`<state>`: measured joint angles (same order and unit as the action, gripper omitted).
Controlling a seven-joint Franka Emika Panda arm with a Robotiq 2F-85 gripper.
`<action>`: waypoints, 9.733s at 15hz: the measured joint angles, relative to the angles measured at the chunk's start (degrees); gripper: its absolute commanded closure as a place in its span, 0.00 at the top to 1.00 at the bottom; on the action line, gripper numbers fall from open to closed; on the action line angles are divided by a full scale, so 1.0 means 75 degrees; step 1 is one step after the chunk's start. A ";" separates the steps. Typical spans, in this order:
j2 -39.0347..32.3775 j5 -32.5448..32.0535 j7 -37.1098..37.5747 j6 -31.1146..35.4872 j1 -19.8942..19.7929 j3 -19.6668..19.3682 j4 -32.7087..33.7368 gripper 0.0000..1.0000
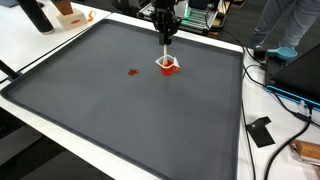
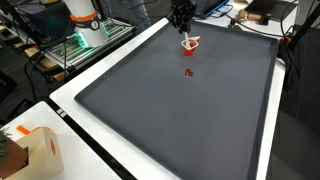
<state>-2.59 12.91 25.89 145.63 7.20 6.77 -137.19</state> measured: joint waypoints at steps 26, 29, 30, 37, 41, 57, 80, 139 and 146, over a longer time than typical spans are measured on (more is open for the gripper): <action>-0.0509 0.3813 -0.4509 -0.0006 -0.0649 -0.0032 0.0045 0.06; -0.0546 0.4145 -0.4918 -0.0157 -0.0722 -0.0060 0.0073 0.06; -0.0565 0.4250 -0.5061 -0.0209 -0.0743 -0.0073 0.0088 0.06; -0.0625 0.4897 -0.6007 -0.0614 -0.0882 -0.0165 0.0123 0.06; -0.0626 0.5102 -0.6242 -0.0905 -0.0929 -0.0234 0.0187 0.06; -0.1085 0.5756 -0.7098 -0.1494 -0.1063 -0.0396 0.0507 0.06; -0.1545 0.6659 -0.8727 -0.2401 -0.1329 -0.0618 0.0741 0.06; -0.3138 0.7707 -0.9100 -0.5660 -0.1732 -0.1203 0.1724 0.06; -0.3148 0.7707 -0.8833 -0.6045 -0.1761 -0.1256 0.1885 0.06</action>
<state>-26.20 70.71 -40.36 100.29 -6.01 -2.64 -123.05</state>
